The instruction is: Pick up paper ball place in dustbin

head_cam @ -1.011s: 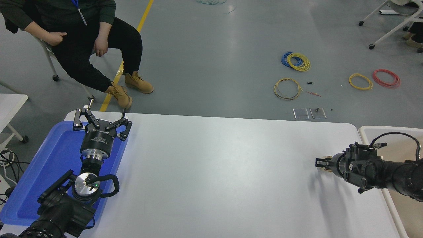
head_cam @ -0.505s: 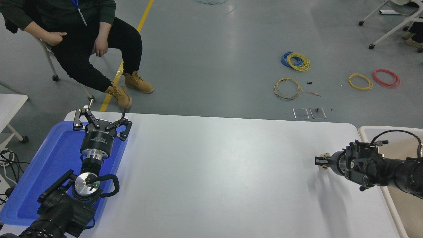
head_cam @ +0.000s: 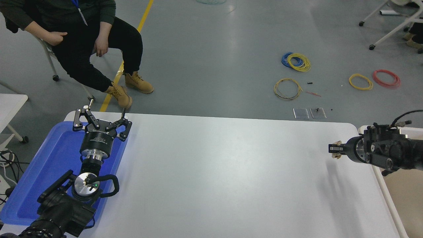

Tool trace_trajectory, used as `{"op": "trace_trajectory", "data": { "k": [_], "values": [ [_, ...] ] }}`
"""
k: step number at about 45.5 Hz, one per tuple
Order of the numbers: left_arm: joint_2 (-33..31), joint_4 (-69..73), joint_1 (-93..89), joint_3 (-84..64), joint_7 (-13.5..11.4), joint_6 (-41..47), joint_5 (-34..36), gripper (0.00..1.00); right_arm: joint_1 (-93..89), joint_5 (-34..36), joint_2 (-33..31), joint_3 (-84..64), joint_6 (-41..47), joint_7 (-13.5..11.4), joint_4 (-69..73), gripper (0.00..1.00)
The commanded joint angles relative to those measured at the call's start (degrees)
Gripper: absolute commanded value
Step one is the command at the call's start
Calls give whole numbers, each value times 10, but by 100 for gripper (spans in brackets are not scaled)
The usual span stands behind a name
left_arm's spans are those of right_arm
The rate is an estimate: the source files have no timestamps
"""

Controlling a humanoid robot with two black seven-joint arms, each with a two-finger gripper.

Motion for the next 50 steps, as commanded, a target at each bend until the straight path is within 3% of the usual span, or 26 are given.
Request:
{"op": "trace_trajectory", "data": {
  "k": [1, 27, 50],
  "values": [
    [0, 0, 0, 0, -1, 0, 0, 100, 155, -21, -51, -71, 57, 1, 102, 0],
    [0, 0, 0, 0, 0, 0, 0, 100, 372, -35, -90, -124, 237, 1, 135, 0],
    [0, 0, 0, 0, -1, 0, 0, 100, 407, -35, -90, -127, 257, 1, 143, 0]
  ]
}}
